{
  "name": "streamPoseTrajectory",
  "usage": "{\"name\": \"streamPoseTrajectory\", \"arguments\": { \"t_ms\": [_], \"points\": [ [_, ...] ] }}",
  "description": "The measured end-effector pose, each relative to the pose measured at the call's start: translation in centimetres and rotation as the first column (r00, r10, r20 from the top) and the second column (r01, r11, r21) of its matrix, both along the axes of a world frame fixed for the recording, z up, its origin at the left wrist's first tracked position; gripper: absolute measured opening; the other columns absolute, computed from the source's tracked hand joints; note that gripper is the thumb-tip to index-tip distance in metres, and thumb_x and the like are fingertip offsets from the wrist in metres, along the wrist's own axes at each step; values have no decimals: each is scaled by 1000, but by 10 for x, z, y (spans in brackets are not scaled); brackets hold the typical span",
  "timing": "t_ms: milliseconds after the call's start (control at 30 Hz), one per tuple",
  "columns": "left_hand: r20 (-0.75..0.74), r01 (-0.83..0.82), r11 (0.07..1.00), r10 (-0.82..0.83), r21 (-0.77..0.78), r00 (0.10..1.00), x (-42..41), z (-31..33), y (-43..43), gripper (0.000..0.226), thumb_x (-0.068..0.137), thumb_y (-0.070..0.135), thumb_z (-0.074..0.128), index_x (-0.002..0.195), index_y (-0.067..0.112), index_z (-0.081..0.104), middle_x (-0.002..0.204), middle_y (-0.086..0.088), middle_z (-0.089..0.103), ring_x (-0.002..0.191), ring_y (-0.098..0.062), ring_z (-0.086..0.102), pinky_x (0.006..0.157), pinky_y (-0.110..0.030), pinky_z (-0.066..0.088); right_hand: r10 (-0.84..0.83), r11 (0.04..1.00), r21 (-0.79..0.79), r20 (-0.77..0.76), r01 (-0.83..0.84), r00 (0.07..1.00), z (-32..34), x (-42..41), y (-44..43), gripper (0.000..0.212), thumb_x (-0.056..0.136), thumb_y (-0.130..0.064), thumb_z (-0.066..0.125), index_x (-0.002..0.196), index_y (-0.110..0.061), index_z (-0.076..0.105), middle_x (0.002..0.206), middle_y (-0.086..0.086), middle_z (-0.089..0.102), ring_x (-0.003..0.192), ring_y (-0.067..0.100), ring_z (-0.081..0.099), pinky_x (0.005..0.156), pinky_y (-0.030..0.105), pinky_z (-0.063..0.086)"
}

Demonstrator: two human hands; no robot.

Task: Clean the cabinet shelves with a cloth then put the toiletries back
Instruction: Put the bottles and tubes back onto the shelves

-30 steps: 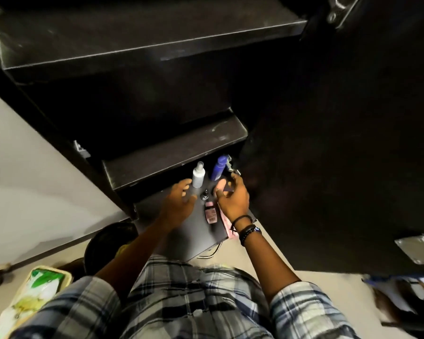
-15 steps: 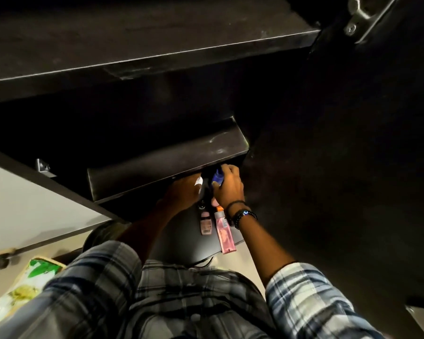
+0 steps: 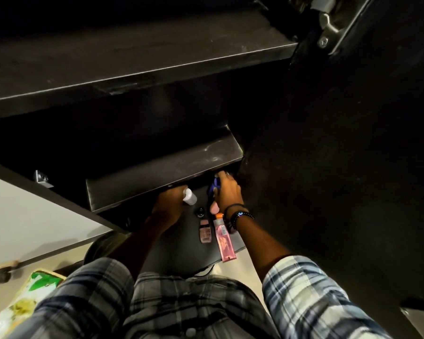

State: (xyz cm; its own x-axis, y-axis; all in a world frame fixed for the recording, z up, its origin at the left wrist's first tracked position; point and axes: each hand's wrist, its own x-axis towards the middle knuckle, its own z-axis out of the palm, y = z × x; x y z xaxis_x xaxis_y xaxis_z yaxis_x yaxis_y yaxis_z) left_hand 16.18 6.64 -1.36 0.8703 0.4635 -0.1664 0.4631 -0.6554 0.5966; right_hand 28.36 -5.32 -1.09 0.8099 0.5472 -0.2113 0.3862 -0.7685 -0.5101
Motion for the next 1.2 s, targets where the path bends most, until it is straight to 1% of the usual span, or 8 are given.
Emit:
{"name": "streamPoseTrajectory", "arguments": {
  "t_ms": [100,233,400,500,700,867,1067,1200],
  "points": [
    [-20,-71,997,71,31,997,-12,0,4,57,83,34,31,120,4,61,120,-19,63,113,-37,58,98,-39,42,-17,998,56,28,15,999,1,-2,-3,25,85,-2,52,109,-8,51,113,15,57,101,36,58,85,43,49],
    [147,-130,990,121,56,982,-40,0,5,42,91,28,37,105,4,68,101,-15,71,90,-31,69,83,-30,46,-52,975,220,40,42,998,6,-12,-6,24,82,-6,60,104,-12,54,104,9,61,94,30,60,82,42,51],
    [293,-217,975,222,-49,930,-76,23,0,26,94,23,43,111,15,60,112,0,64,99,-14,60,84,-15,38,-61,885,461,-17,62,998,19,-40,-19,30,81,-11,65,108,-22,56,100,-3,64,82,17,66,76,38,57],
    [392,-222,970,244,-102,887,-93,44,-11,21,95,13,47,114,19,56,108,5,61,97,-4,55,83,-4,35,-8,799,598,-95,63,995,36,-61,-25,34,82,-9,67,114,-18,58,103,-7,64,91,6,64,79,27,56],
    [488,-214,952,297,-219,821,-109,99,-27,24,96,27,49,120,27,53,105,11,62,98,-4,60,88,-26,48,122,655,744,-274,130,954,92,-103,-20,45,84,-6,68,123,-19,50,105,-3,61,97,6,63,80,19,54],
    [611,-186,962,271,-200,744,-118,160,-26,26,95,26,52,120,26,55,111,12,61,100,-2,60,86,-25,51,191,558,828,-203,64,960,155,-123,-7,42,83,-4,68,120,-14,53,109,0,63,101,11,64,79,22,56],
    [755,-139,984,172,-107,633,-120,243,-16,28,94,24,51,122,20,56,111,9,60,101,-3,59,78,-12,49,193,443,894,-29,-61,981,237,-129,7,30,84,-6,68,112,-12,61,113,7,63,99,6,64,77,12,51],
    [827,-100,994,85,-36,556,-125,302,-8,23,95,24,51,117,25,57,109,13,60,99,-5,60,76,-11,49,168,381,913,87,-147,982,294,-130,14,26,83,-14,69,108,-13,64,104,-6,68,95,10,65,79,17,53]
  ]
}}
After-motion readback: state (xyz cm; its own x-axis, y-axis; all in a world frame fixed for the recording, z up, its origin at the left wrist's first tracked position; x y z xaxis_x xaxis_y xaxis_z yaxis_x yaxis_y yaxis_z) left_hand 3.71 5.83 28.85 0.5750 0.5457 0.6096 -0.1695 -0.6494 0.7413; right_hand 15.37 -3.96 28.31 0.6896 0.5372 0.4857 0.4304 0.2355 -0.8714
